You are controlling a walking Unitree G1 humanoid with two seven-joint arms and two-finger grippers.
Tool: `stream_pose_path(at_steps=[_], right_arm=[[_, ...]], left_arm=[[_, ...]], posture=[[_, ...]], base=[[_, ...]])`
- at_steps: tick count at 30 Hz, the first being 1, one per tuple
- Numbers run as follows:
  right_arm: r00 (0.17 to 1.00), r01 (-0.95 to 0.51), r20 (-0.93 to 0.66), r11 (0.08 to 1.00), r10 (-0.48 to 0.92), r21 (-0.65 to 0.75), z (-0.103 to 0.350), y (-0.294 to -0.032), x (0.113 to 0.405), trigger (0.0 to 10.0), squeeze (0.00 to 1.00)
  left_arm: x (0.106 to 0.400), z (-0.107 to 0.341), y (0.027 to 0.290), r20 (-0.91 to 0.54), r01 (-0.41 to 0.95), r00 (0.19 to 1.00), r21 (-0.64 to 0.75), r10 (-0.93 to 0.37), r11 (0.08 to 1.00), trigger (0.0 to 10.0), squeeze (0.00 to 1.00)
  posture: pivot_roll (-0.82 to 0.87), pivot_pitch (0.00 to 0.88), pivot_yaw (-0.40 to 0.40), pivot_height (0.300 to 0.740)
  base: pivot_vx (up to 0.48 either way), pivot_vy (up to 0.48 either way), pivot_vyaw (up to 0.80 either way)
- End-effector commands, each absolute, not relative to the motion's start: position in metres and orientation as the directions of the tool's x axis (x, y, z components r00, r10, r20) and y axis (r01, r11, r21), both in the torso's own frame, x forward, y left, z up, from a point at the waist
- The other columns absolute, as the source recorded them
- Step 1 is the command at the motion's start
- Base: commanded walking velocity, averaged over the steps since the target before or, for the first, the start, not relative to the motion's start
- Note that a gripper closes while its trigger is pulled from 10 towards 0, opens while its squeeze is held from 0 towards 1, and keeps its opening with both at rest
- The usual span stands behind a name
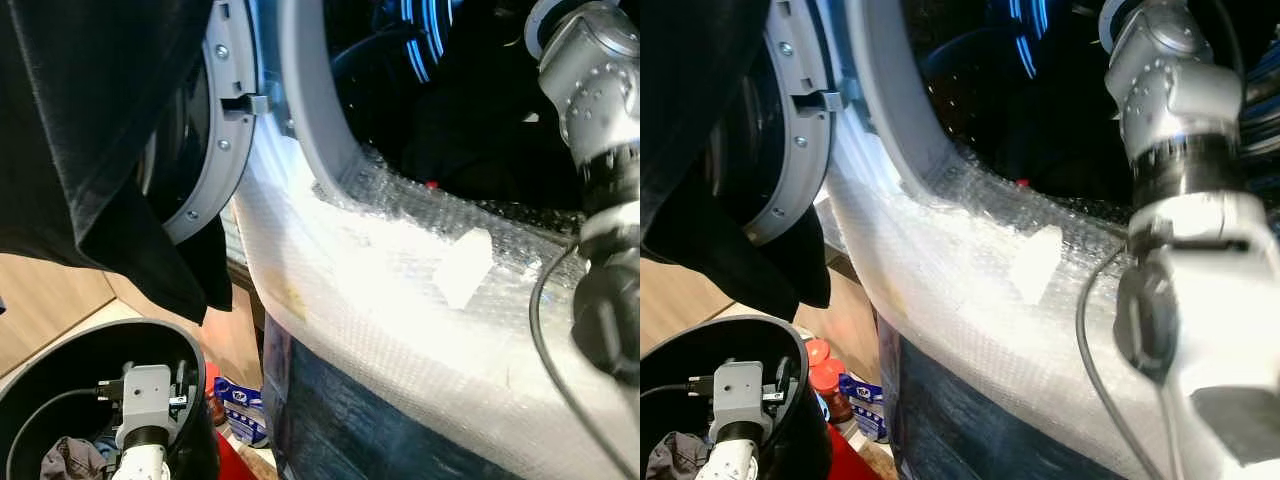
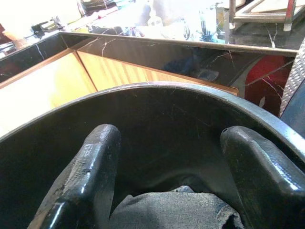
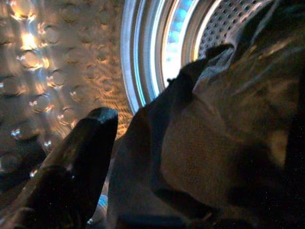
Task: Clothes washing
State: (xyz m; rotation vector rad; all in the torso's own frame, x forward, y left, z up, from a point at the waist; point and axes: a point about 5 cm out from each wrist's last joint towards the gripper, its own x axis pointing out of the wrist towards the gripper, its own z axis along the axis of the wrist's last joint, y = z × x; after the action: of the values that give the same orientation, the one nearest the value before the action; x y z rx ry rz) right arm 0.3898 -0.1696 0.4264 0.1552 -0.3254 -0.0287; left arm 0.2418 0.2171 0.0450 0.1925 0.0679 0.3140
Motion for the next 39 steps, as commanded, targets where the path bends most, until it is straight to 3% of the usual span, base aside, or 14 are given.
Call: stream_pose_path(at_steps=[1,5,8,15,19,22,25,26,28,39], right_arm=[[0.935,-0.006,0.351,0.988,-0.049,0.155,0.434,-0.169,0.376,10.0,0.0],[0.944,-0.079,0.324,0.995,0.057,0.056,0.41,-0.171,0.363,10.0,0.0],[0.963,-0.061,0.261,0.998,0.061,-0.009,0.387,-0.181,0.358,10.0,0.0],[0.971,-0.093,0.22,0.996,0.094,-0.016,0.377,-0.195,0.326,10.0,0.0],[0.968,-0.117,0.217,0.992,0.124,-0.045,0.375,-0.192,0.316,10.0,0.0],[0.916,-0.187,0.355,0.982,0.187,-0.034,0.398,-0.181,0.304,10.0,0.0],[0.897,-0.228,0.388,0.974,0.212,-0.004,0.405,-0.176,0.3,10.0,0.0],[0.868,-0.329,0.401,0.944,0.292,0.023,0.41,-0.166,0.292,10.0,0.0],[0.85,-0.391,0.387,0.92,0.359,0.005,0.408,-0.161,0.286,10.0,0.0],[0.859,-0.427,0.22,0.884,0.463,-0.192,0.384,-0.168,0.261,10.0,0.0]], left_arm=[[0.235,0.034,0.216,-0.091,-0.301,0.942,0.204,0.324,0.932,10.0,0.0],[0.234,0.034,0.215,-0.097,-0.306,0.939,0.2,0.329,0.931,10.0,0.0],[0.234,0.032,0.216,-0.111,-0.306,0.937,0.201,0.332,0.931,10.0,0.0],[0.235,0.03,0.218,-0.127,-0.305,0.934,0.205,0.334,0.93,10.0,0.0],[0.235,0.03,0.217,-0.128,-0.299,0.936,0.204,0.328,0.932,10.0,0.0],[0.239,0.031,0.214,-0.124,-0.285,0.942,0.199,0.313,0.938,10.0,0.0],[0.24,0.031,0.213,-0.125,-0.284,0.942,0.198,0.312,0.938,10.0,0.0],[0.242,0.031,0.212,-0.125,-0.282,0.943,0.196,0.31,0.939,10.0,0.0],[0.243,0.032,0.212,-0.124,-0.281,0.943,0.196,0.308,0.939,10.0,0.0],[0.241,0.03,0.212,-0.133,-0.278,0.942,0.198,0.307,0.94,10.0,0.0]], posture=[[-0.07,0.0,-0.032,0.74],[-0.08,0.0,-0.033,0.74],[-0.08,0.0,-0.035,0.74],[-0.09,0.0,-0.035,0.74],[-0.1,0.0,-0.032,0.74],[-0.11,0.0,-0.027,0.74],[-0.11,0.0,-0.027,0.74],[-0.1,0.0,-0.032,0.74],[-0.1,0.0,-0.032,0.74],[-0.12,0.0,-0.039,0.74]], base=[[0.0,0.0,0.0],[0.0,0.0,0.0],[0.0,0.0,0.0],[0.0,0.0,0.0],[0.0,0.0,0.0],[0.0,0.0,0.0],[0.0,0.0,0.0],[0.0,0.0,0.0],[0.0,0.0,0.0],[0.0,0.0,0.0]])
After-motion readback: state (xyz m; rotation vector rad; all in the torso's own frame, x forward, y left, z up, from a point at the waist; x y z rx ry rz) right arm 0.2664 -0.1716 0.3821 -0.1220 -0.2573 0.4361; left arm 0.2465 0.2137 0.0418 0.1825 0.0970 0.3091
